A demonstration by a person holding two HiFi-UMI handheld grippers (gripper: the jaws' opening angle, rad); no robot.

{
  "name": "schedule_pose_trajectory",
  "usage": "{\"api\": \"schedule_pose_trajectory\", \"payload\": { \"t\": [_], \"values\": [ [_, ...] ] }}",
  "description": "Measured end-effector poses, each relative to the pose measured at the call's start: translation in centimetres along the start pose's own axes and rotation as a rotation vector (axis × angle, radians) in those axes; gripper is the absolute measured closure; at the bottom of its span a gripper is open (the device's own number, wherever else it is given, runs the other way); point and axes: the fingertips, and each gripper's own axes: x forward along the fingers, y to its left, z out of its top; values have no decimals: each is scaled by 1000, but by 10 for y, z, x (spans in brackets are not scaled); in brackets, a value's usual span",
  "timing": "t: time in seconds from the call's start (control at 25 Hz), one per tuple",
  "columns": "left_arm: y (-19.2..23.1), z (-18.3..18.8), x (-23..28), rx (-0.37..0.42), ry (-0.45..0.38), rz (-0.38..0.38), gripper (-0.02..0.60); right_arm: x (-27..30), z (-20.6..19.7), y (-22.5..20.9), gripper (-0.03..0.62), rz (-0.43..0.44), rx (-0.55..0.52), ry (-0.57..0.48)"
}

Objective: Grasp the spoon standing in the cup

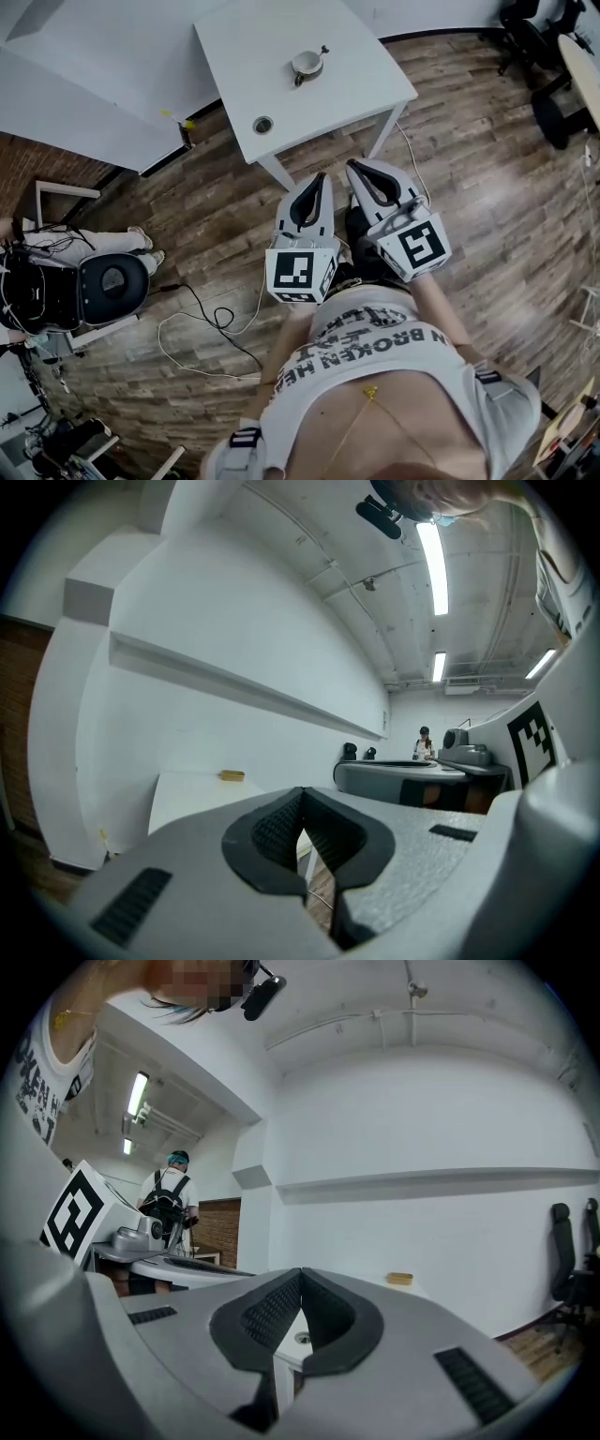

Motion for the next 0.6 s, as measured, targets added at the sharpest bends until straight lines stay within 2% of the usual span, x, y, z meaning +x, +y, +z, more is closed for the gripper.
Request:
{"api": "schedule_pose_trajectory", "payload": {
  "t": [0.24, 0.6],
  "values": [
    [15, 6, 55, 13, 18, 24, 585, 42, -2, -44, 588, 43, 16, -12],
    [41, 28, 145, 16, 2, 107, 586, 98, 9, -122, 586, 125, 20, -40]
  ]
}}
